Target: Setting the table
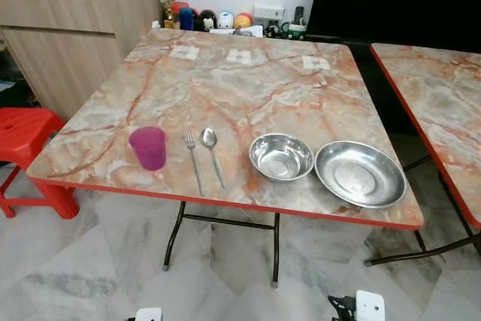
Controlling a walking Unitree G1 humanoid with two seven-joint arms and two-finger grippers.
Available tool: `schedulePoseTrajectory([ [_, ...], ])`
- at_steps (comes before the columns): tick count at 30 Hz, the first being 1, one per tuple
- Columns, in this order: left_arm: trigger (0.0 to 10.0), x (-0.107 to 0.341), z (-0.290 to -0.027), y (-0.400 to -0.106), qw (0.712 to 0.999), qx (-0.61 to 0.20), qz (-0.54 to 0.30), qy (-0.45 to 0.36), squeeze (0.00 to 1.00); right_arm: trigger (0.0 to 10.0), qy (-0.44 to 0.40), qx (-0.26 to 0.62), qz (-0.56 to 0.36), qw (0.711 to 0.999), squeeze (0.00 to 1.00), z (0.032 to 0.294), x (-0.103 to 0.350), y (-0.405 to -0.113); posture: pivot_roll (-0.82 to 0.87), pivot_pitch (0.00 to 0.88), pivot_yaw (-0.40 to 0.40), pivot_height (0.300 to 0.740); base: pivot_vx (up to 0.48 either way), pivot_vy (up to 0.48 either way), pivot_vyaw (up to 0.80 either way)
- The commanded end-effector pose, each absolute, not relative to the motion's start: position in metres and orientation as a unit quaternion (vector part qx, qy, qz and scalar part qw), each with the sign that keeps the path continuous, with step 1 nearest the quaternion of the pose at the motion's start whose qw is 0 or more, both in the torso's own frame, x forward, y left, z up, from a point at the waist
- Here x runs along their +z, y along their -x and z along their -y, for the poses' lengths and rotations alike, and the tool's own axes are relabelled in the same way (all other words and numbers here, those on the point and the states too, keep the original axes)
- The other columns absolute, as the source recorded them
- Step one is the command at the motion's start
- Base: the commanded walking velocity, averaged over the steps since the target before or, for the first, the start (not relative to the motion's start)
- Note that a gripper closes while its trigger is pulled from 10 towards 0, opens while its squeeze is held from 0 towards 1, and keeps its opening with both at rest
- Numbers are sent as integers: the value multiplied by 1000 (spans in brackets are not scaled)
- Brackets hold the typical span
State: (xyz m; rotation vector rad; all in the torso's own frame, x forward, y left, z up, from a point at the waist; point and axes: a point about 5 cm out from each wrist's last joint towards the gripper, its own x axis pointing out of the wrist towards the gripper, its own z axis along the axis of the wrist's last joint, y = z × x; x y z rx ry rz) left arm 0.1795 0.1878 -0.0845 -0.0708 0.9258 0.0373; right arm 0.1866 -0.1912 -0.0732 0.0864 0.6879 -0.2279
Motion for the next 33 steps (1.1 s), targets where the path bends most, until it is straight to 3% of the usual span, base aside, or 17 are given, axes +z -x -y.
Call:
schedulePoseTrajectory([
  [1, 10000, -89, -186, -171, 889, 16, -457, 33, 0, 10000, -46, -121, -336, 933, 0, 194, -74, -183, -38, 12, -101, 740, 0, 0, 0],
  [13, 10000, -90, -195, -165, 886, 27, -461, 28, 0, 10000, -41, -92, -311, 945, 0, 191, -69, -189, -20, 12, -84, 740, 0, 0, 0],
  [14, 10000, -89, -198, -165, 888, 28, -458, 25, 0, 10000, -22, -92, -231, 968, 0, 200, -46, -217, -20, 13, -80, 740, 0, 0, 0],
  [15, 10000, -89, -198, -165, 888, 28, -458, 25, 0, 10000, -22, -92, -231, 968, 0, 200, -46, -217, -20, 13, -80, 740, 0, 0, 0],
  [17, 10000, -87, -205, -168, 893, 34, -448, 21, 0, 10000, -5, -114, -75, 991, 0, 217, 9, -260, -23, 15, -62, 740, 0, 0, 0],
  [26, 10000, -81, -218, -173, 901, 30, -432, 3, 0, 10000, -35, -109, -44, 992, 0, 205, 16, -262, -18, 19, -19, 740, 0, 0, 0],
  [33, 10000, -80, -225, -172, 902, 28, -431, -5, 0, 10000, -23, -114, -22, 993, 0, 204, 24, -241, -21, 40, -8, 740, 0, 0, 0],
])
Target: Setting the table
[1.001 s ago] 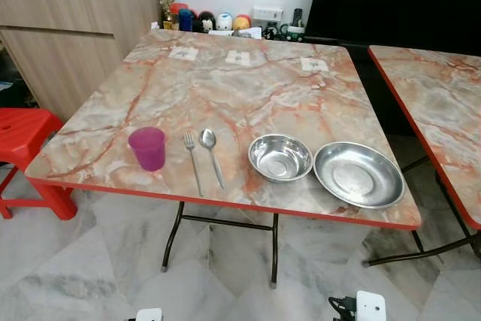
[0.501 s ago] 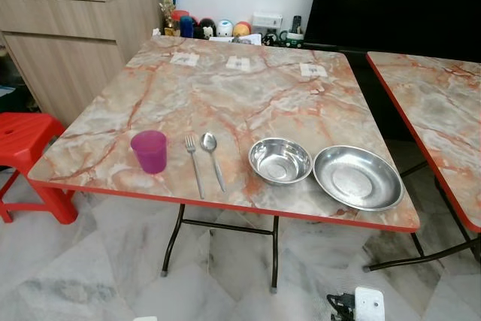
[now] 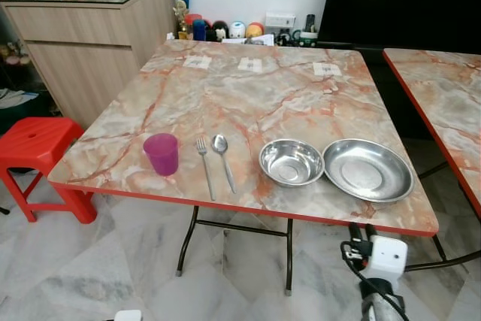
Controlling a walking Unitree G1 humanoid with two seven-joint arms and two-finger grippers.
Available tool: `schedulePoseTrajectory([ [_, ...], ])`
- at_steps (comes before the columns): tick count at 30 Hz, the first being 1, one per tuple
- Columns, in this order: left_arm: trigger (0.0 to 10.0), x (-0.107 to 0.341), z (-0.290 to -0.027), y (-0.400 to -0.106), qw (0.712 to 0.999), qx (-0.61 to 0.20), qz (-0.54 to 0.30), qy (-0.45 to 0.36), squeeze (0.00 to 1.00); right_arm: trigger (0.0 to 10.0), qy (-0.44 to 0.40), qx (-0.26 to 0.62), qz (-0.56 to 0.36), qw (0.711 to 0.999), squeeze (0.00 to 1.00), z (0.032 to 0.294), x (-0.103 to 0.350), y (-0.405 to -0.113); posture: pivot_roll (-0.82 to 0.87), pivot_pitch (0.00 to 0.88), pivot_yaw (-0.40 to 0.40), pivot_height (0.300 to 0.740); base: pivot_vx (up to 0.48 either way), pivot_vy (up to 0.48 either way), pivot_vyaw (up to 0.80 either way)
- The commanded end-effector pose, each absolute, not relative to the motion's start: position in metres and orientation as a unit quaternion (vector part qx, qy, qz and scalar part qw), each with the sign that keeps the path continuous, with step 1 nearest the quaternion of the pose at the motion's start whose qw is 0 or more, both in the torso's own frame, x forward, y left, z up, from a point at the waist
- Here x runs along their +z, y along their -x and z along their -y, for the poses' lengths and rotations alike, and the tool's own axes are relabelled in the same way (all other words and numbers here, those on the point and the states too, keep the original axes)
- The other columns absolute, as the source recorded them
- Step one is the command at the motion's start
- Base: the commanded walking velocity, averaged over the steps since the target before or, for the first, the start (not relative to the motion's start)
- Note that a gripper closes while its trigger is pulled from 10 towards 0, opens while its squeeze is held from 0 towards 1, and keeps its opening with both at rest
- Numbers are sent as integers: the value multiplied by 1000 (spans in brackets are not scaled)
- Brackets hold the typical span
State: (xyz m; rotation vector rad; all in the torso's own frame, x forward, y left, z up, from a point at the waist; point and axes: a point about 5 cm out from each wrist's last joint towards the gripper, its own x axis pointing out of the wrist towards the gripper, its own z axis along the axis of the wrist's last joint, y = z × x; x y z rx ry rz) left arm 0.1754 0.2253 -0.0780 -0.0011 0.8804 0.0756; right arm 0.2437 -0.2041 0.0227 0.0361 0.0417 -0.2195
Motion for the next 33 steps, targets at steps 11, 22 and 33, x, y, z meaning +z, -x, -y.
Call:
schedulePoseTrajectory([
  [11, 10000, -80, -220, -173, 904, 29, -426, 1, 0, 10000, -23, -139, 9, 990, 0, 217, 47, -232, -19, 57, -23, 740, 0, 0, 0],
  [22, 10000, -80, -215, -175, 904, 29, -426, 5, 0, 10000, -93, -167, 20, 981, 1000, 224, 65, -258, -19, 72, -36, 740, 0, 0, 0],
  [33, 10000, -81, -225, -167, 902, 42, -430, -2, 0, 10000, -121, -178, 12, 977, 1000, 224, 68, -260, -16, 87, -36, 740, 0, 0, 0],
])
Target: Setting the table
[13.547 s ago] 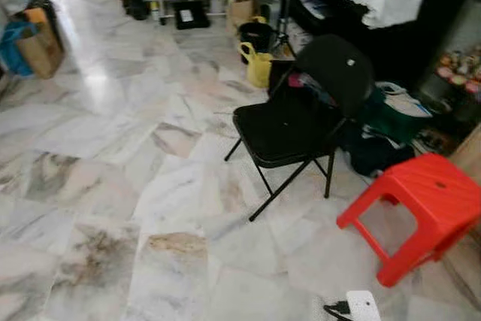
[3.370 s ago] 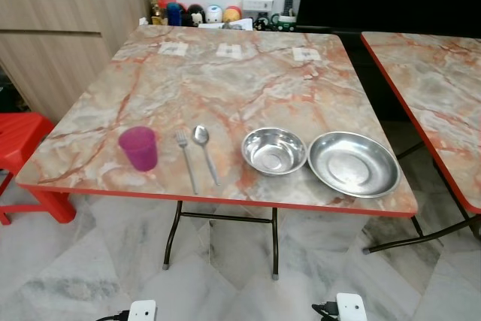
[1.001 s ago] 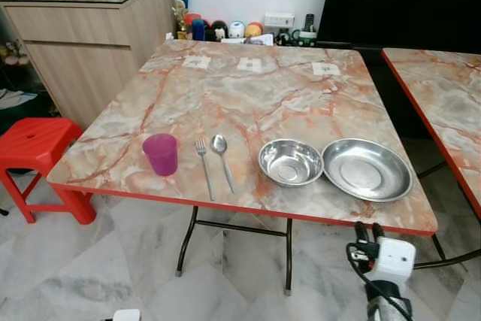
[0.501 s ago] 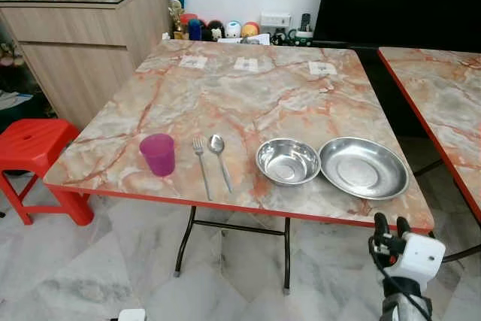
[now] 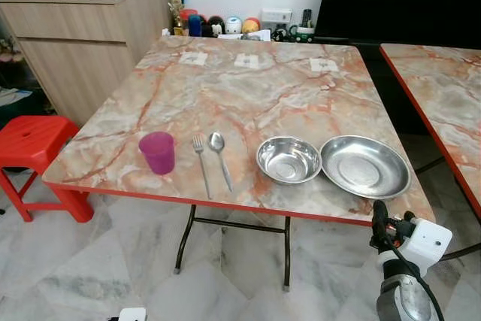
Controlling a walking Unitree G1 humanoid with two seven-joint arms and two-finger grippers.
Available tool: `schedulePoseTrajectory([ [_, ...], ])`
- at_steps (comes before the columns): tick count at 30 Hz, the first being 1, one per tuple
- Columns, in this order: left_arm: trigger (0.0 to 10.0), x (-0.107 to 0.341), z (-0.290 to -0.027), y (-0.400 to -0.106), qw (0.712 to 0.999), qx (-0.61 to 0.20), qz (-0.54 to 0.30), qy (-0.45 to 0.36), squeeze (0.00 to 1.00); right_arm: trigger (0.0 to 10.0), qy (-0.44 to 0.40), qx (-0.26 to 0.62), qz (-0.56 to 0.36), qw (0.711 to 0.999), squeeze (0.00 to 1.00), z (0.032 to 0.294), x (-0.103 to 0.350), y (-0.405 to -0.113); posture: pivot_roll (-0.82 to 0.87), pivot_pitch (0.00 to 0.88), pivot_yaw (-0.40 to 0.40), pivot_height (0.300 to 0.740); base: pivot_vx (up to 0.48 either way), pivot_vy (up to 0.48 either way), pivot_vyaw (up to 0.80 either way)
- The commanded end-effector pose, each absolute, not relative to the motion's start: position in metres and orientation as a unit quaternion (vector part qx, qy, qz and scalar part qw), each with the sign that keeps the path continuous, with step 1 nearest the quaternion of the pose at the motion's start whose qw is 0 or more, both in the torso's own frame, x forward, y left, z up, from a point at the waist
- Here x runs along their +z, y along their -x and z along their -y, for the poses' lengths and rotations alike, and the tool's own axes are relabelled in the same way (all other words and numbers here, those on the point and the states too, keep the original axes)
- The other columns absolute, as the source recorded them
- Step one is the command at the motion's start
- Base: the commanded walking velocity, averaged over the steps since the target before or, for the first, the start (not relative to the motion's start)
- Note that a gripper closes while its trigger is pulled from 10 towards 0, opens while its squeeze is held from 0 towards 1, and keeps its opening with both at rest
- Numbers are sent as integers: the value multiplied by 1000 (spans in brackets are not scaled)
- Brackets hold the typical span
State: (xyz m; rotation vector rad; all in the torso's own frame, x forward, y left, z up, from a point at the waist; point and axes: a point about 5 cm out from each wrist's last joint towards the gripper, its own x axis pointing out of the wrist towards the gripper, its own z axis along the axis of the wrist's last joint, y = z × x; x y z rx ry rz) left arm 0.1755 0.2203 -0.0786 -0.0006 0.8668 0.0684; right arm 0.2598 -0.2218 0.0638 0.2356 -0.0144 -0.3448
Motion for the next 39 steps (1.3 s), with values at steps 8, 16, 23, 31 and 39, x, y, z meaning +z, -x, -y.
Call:
schedulePoseTrajectory([
  [8, 10000, -78, -242, -161, 907, 46, -418, -13, 0, 10000, -116, -179, 19, 977, 1000, 227, 75, -260, -23, 92, -39, 740, 0, 0, 0],
  [16, 10000, -75, -262, -151, 908, 58, -413, -21, 0, 10000, -109, -184, 17, 977, 0, 231, 76, -263, -8, 94, -44, 740, 0, 0, 0],
  [23, 10000, -79, -247, -152, 909, 45, -413, -7, 0, 10000, -110, -178, 26, 977, 0, 228, 82, -268, -15, 97, -53, 740, 0, 0, 0],
  [31, 10000, -79, -235, -161, 913, 33, -406, 1, 0, 10000, -117, -200, 27, 972, 0, 237, 84, -268, -27, 100, -49, 740, 0, 0, -236],
  [39, 10000, -78, -235, -162, 913, 33, -406, -1, 0, 10000, -108, -199, 36, 973, 0, 236, 87, -270, -21, 99, -48, 740, 0, 0, -550],
])
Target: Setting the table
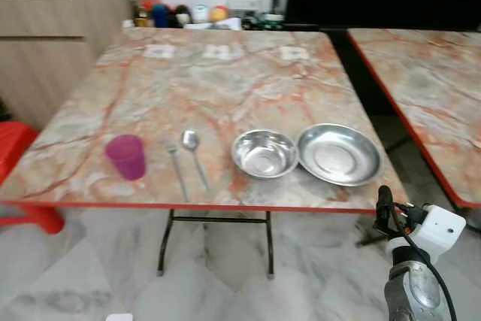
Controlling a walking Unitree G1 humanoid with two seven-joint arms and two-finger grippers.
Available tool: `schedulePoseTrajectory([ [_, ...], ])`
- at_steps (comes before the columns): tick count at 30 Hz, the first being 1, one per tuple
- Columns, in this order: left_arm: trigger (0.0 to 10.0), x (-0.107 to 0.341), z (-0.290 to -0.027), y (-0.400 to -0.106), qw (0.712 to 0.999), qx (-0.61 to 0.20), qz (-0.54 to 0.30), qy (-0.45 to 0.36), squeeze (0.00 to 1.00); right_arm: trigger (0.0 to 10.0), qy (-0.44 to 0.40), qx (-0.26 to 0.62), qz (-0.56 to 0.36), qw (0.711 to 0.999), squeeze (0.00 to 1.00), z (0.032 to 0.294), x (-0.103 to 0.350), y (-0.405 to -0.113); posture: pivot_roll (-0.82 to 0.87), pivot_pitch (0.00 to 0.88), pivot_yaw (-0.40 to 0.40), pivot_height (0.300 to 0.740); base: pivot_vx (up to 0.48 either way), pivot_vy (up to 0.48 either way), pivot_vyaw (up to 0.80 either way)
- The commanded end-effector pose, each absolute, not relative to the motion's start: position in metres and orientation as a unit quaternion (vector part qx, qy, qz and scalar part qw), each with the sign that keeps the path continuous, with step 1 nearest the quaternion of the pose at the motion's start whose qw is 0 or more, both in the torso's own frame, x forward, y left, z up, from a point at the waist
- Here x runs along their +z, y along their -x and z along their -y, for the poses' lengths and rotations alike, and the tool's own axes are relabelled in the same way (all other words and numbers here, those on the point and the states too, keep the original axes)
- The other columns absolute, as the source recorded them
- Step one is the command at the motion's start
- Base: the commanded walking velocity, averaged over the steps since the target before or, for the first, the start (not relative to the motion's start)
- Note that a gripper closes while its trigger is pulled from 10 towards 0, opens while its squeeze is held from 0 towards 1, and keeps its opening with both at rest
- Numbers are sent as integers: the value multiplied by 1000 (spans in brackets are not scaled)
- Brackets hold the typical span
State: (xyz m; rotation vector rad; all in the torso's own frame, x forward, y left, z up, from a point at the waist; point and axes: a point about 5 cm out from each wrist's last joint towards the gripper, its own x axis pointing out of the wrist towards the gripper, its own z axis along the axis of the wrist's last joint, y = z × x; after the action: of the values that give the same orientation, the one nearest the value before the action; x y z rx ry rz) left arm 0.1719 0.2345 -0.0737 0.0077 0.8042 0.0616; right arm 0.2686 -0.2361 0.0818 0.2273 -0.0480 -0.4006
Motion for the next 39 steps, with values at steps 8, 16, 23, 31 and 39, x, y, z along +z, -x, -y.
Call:
schedulePoseTrajectory([
  [8, 10000, -82, -236, -153, 909, 38, -415, 1, 0, 10000, -108, -189, 37, 975, 0, 230, 88, -273, -15, 99, -49, 740, 0, 0, 0],
  [16, 10000, -82, -234, -153, 909, 36, -416, 2, 0, 10000, -111, -190, 40, 975, 0, 229, 88, -273, -16, 99, -48, 740, 107, 0, 0],
  [23, 10000, -82, -234, -155, 910, 36, -413, 2, 0, 10000, -113, -188, 43, 975, 0, 228, 89, -275, -14, 95, -48, 740, 326, 0, 0],
  [31, 10000, -82, -233, -154, 910, 37, -413, 2, 0, 10000, -108, -180, 46, 977, 0, 225, 90, -276, -12, 97, -50, 740, 255, 0, 0],
  [39, 10000, -83, -232, -153, 910, 37, -414, 5, 0, 10000, -112, -189, 55, 974, 0, 229, 92, -273, -10, 97, -51, 740, 0, 0, 0],
])
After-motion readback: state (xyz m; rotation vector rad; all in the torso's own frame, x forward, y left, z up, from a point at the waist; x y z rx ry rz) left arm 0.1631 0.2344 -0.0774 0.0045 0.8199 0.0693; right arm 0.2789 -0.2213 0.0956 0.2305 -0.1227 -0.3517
